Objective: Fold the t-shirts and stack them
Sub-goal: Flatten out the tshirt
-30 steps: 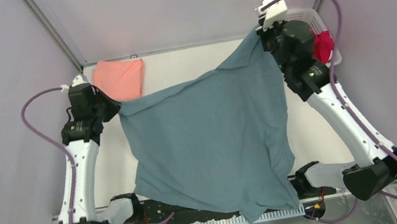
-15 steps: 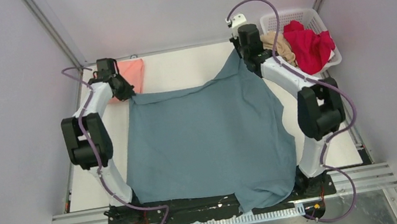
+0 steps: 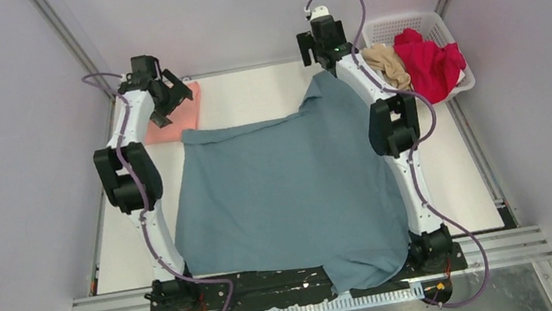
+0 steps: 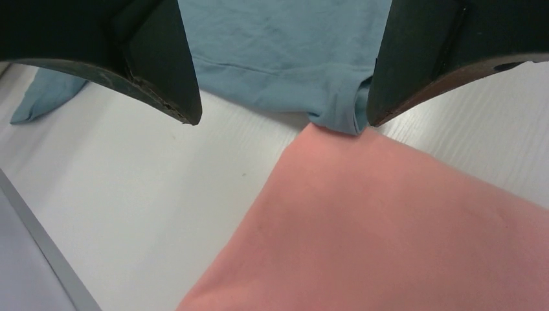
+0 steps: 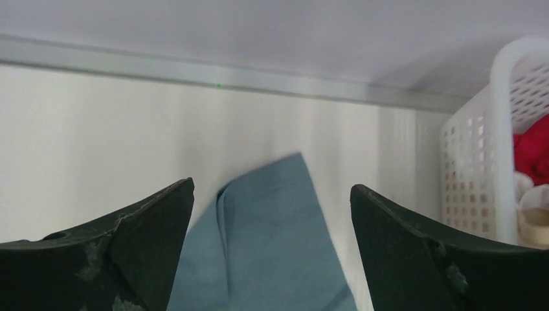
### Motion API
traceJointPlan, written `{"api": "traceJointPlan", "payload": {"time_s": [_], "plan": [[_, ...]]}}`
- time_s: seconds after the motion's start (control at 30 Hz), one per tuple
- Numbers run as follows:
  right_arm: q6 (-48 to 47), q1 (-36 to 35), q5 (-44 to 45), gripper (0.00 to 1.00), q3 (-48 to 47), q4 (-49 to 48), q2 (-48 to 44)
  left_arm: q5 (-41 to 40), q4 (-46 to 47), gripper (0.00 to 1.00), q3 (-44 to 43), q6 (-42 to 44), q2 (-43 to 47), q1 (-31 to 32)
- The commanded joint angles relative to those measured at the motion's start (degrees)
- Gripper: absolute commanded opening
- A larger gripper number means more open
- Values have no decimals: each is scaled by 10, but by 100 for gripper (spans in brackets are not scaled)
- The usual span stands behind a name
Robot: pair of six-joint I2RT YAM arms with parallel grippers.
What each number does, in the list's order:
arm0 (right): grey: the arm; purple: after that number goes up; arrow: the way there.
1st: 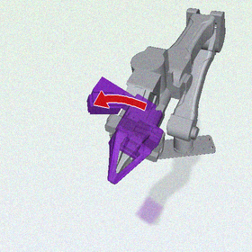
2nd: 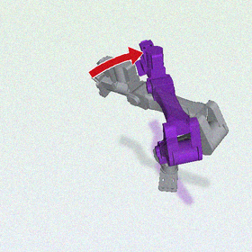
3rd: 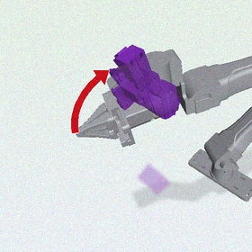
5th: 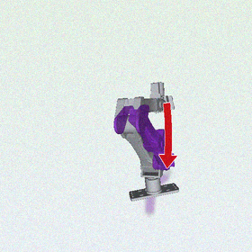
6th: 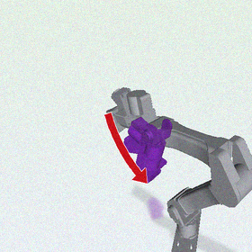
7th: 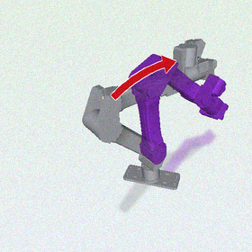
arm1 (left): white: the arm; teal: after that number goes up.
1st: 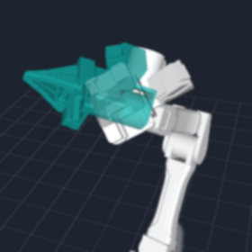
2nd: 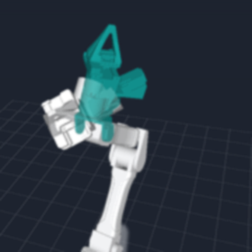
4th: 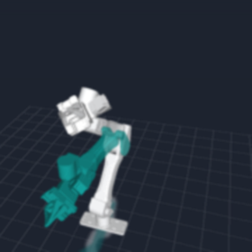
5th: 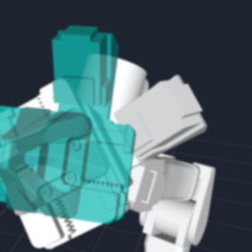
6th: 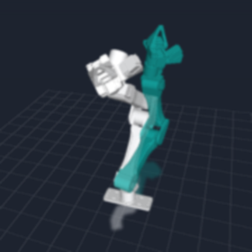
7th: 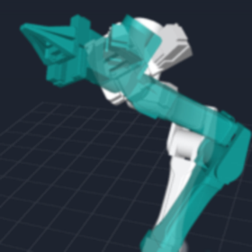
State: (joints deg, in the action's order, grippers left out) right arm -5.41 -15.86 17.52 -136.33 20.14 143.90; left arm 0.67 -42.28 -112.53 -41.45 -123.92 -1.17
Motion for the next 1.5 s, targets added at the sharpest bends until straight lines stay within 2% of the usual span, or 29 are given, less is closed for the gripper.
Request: {"api": "traceJointPlan", "payload": {"time_s": [0.0, 0.03, 0.23, 0.33, 0.4, 0.53, 0.63, 0.83, 1.1, 1.2, 1.23, 1.27, 1.3, 1.33, 1.37, 1.4, 1.47], "plan": [[76, 1, -83, 95, 100, -16, -138, 32, -12, 100, 15, 27, 93, 6], [91, 1, -112, 95, 154, -33, -174, 35, -10, 100, 28, 32, 107, 6], [162, 0, -190, 95, 329, -26, -281, 55, -2, 100, 136, 50, 167, 33], [192, -3, -233, 95, 420, -59, -326, 69, 9, 100, 184, 60, 185, 41], [207, -7, -254, 95, 515, -95, -364, 92, 21, 100, 209, 54, 185, 45], [246, -13, -289, 95, 575, -141, -377, 98, 56, 100, 240, 38, 169, 59], [275, -16, -309, 95, 573, -161, -357, 113, 101, 100, 241, 17, 143, 60], [326, -17, -292, 95, 504, -195, -271, 84, 147, 100, 214, -15, 84, 58], [379, -18, -276, 95, 338, -156, -132, 44, 49, 100, 115, -8, 35, 57], [399, -18, -280, 95, 240, -141, -62, 45, 45, 100, 85, -6, 16, 55], [410, -19, -279, 95, 211, -136, -28, 43, 46, 97, 73, -7, 10, 53], [415, -19, -279, 95, 150, -135, -11, 44, 45, 88, 57, -11, -2, 49], [420, -20, -277, 95, 116, -131, 24, 51, 38, 85, 40, -18, -10, 43], [417, -23, -274, 95, 42, -127, 39, 62, 32, 89, 21, -22, -16, 39], [400, -25, -265, 95, 8, -115, 66, 69, 29, 97, 10, -22, -18, 36], [390, -28, -262, 95, -53, -109, 76, 67, 29, 99, 4, -21, -16, 35], [370, -27, -275, 95, -78, -113, 78, 65, 33, 100, 9, -16, -3, 35]]}}
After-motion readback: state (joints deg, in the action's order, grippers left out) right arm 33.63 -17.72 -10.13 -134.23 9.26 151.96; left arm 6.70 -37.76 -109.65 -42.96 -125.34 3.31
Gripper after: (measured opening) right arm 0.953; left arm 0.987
